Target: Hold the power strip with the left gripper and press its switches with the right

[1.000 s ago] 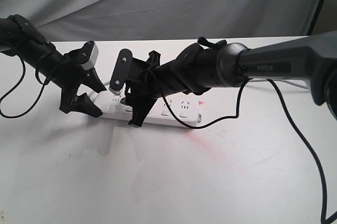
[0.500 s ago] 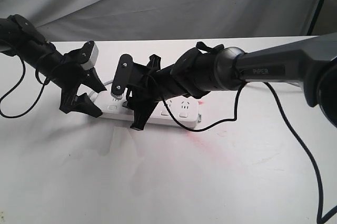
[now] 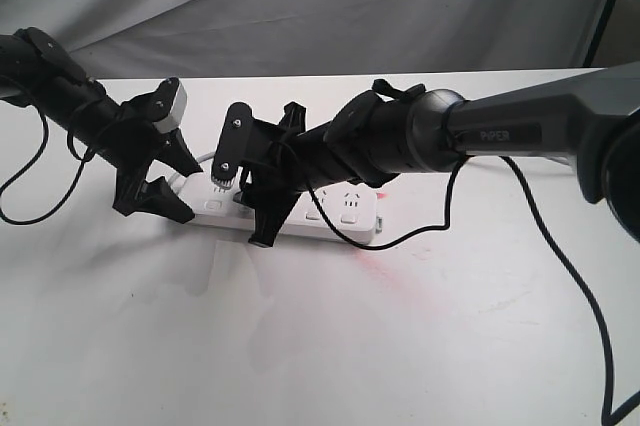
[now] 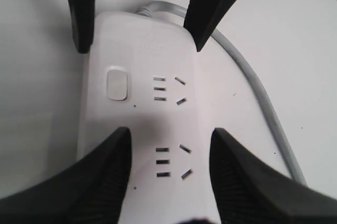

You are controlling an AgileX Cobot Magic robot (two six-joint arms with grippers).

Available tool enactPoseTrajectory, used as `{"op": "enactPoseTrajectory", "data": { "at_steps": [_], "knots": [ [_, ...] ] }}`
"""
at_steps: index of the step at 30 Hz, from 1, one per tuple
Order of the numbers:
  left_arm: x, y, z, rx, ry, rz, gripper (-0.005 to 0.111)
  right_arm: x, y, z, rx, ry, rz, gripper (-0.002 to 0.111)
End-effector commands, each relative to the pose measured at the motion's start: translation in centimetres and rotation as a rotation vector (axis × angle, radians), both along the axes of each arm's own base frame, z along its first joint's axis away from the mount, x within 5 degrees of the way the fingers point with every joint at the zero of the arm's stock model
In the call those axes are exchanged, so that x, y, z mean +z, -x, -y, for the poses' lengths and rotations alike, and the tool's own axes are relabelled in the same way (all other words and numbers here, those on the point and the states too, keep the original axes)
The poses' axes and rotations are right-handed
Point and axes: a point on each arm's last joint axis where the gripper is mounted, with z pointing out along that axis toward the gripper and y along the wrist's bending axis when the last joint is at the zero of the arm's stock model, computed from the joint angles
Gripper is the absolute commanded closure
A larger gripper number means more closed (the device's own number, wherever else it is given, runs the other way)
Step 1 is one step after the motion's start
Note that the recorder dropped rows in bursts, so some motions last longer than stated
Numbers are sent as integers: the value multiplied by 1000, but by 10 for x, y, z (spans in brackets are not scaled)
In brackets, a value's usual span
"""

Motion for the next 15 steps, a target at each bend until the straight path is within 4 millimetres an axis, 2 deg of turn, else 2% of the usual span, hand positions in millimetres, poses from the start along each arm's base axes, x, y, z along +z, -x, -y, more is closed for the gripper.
{"op": "enactPoseTrajectory", "data": {
  "at_steps": [1,11,15],
  "knots": [
    [0,-2,3,13,2,14,37,-2,1,3,-3,1,-9,64],
    [0,-2,3,13,2,14,37,-5,4,3,2,5,-23,64],
    [0,-2,3,13,2,14,37,-16,5,3,10,13,-51,64]
  ]
}}
